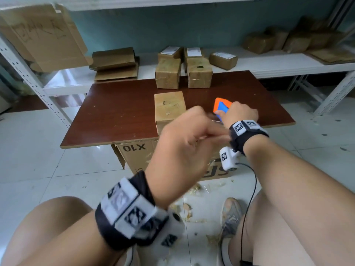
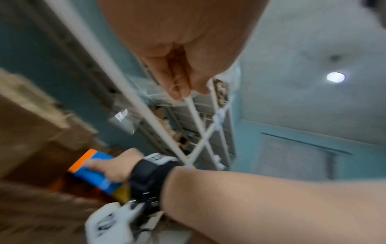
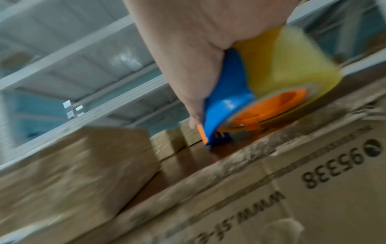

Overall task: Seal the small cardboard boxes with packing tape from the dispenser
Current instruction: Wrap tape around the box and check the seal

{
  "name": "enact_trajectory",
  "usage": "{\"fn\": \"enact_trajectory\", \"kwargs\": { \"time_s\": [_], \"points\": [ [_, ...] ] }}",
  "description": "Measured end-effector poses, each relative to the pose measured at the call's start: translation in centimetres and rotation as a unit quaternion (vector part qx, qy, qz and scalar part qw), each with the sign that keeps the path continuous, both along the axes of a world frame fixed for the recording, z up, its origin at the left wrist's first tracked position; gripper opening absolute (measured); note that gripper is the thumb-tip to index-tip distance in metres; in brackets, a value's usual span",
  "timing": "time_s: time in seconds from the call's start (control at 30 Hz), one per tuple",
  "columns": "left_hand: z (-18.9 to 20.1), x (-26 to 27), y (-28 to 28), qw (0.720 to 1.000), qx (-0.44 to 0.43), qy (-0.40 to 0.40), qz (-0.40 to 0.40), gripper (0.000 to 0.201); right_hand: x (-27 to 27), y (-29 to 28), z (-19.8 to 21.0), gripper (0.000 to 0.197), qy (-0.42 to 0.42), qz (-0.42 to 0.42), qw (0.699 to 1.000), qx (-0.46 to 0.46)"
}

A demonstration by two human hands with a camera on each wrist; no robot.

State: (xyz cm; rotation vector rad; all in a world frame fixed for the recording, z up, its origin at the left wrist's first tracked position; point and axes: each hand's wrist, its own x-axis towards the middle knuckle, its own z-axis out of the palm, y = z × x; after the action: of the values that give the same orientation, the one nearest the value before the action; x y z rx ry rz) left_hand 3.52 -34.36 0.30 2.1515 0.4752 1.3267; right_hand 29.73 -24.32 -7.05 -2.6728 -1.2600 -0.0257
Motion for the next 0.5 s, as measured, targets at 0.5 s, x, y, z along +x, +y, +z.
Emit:
{"fn": "enact_trajectory", "kwargs": {
  "time_s": [0.5],
  "points": [
    [0.9, -2.3, 7.4, 0.82, -0.52, -0.19, -0.146, 0.019, -8.9, -7.5, 4.5, 0.068, 0.531, 0.29, 0.777, 0.175]
  ]
}}
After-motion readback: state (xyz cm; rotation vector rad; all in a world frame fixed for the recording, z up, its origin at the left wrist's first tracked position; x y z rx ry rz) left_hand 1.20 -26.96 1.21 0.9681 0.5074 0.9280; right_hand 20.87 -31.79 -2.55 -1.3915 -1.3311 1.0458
